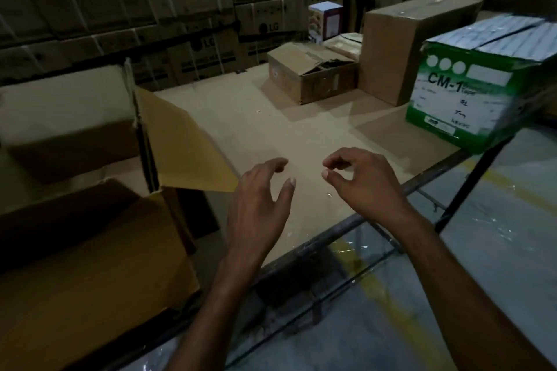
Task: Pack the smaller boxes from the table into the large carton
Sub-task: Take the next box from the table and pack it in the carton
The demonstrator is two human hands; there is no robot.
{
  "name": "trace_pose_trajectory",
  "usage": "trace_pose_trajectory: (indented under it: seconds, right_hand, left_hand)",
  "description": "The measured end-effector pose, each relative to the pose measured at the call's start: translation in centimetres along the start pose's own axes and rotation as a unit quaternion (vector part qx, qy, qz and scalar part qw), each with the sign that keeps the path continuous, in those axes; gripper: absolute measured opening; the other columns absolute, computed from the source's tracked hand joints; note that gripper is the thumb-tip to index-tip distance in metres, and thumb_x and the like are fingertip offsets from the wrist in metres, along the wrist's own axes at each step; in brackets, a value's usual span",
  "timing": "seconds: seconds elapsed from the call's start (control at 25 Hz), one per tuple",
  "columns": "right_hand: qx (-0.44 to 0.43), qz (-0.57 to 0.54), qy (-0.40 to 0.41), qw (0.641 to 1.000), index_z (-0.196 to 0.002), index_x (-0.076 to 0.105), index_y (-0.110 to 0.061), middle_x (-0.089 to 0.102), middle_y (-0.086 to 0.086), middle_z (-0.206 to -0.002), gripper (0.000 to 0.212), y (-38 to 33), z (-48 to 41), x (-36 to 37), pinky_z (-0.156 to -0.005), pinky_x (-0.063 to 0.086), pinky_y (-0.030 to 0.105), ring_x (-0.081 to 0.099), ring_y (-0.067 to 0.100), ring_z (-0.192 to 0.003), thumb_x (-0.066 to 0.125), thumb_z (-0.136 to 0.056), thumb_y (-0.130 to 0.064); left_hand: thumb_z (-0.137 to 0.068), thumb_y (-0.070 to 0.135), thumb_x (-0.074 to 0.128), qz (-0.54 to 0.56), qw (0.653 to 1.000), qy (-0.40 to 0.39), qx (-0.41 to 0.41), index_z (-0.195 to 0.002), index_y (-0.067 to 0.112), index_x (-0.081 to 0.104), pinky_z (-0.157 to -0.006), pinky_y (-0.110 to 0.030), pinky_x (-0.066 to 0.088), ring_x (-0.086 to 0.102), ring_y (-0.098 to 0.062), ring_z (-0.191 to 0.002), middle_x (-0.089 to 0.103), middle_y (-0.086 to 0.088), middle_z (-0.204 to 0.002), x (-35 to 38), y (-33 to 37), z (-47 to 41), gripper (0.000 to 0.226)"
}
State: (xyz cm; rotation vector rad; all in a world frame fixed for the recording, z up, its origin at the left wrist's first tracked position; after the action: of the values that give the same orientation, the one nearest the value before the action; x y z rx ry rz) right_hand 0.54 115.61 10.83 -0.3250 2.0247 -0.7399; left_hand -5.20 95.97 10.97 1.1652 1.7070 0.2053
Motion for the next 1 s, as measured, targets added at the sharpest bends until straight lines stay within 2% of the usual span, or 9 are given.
trace_pose_trajectory:
  seconds: [0.2,0.64,0.88,1.0]
  right_hand:
    - [0.058,-0.058,0.020,0.996,-0.102,0.072,-0.030,0.071,-0.017,-0.092,0.014,5.9,-1.7,-0.2,-0.080,0.056,0.031,0.065,0.001,-0.091,0.076,-0.088,-0.029]
    - [0.113,-0.092,0.045,0.988,-0.108,0.072,-0.033,0.070,-0.019,-0.096,0.018,14.4,-13.7,-0.7,-0.070,0.048,0.011,0.064,-0.005,-0.093,0.075,-0.092,-0.025]
    - [0.121,-0.092,0.019,0.988,-0.108,0.072,-0.035,0.068,-0.024,-0.101,0.014,20.3,-25.0,1.4,-0.081,0.049,0.018,0.062,-0.007,-0.098,0.071,-0.094,-0.033]
    - [0.089,-0.087,-0.006,0.992,-0.109,0.073,-0.034,0.068,-0.022,-0.107,0.016,24.4,-33.0,2.9,-0.085,0.053,0.027,0.062,-0.004,-0.102,0.069,-0.095,-0.040]
  left_hand:
    - [-0.097,0.042,0.063,0.036,0.999,-0.032,-0.018,-0.131,0.036,0.060,-0.095,-0.035,0.053,0.056,-0.001,-0.117,0.063,0.019,-0.125,6.2,-0.6,-3.4,0.034]
    - [-0.092,0.055,0.063,0.094,0.993,-0.064,-0.017,-0.130,0.037,0.059,-0.088,-0.025,0.052,0.058,0.001,-0.114,0.064,0.020,-0.125,17.1,-2.0,-16.8,0.042]
    - [-0.086,0.070,0.061,0.127,0.986,-0.045,-0.093,-0.123,0.043,0.061,-0.084,-0.030,0.055,0.060,0.003,-0.109,0.065,0.025,-0.116,22.4,-5.6,-24.6,0.046]
    - [-0.089,0.053,0.069,0.178,0.972,-0.028,-0.152,-0.119,0.039,0.064,-0.087,-0.034,0.057,0.063,0.002,-0.106,0.068,0.022,-0.112,26.3,-7.9,-29.6,0.033]
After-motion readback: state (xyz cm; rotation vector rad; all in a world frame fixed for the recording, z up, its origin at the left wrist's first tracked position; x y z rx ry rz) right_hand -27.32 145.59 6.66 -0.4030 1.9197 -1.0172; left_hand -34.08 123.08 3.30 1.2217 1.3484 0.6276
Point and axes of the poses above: each hand's wrist, its own z-axis away from the middle knuckle, its own x-axis out of the palm, y = z × x, the point moved 10 cm from there along -z, towards the middle knuckle
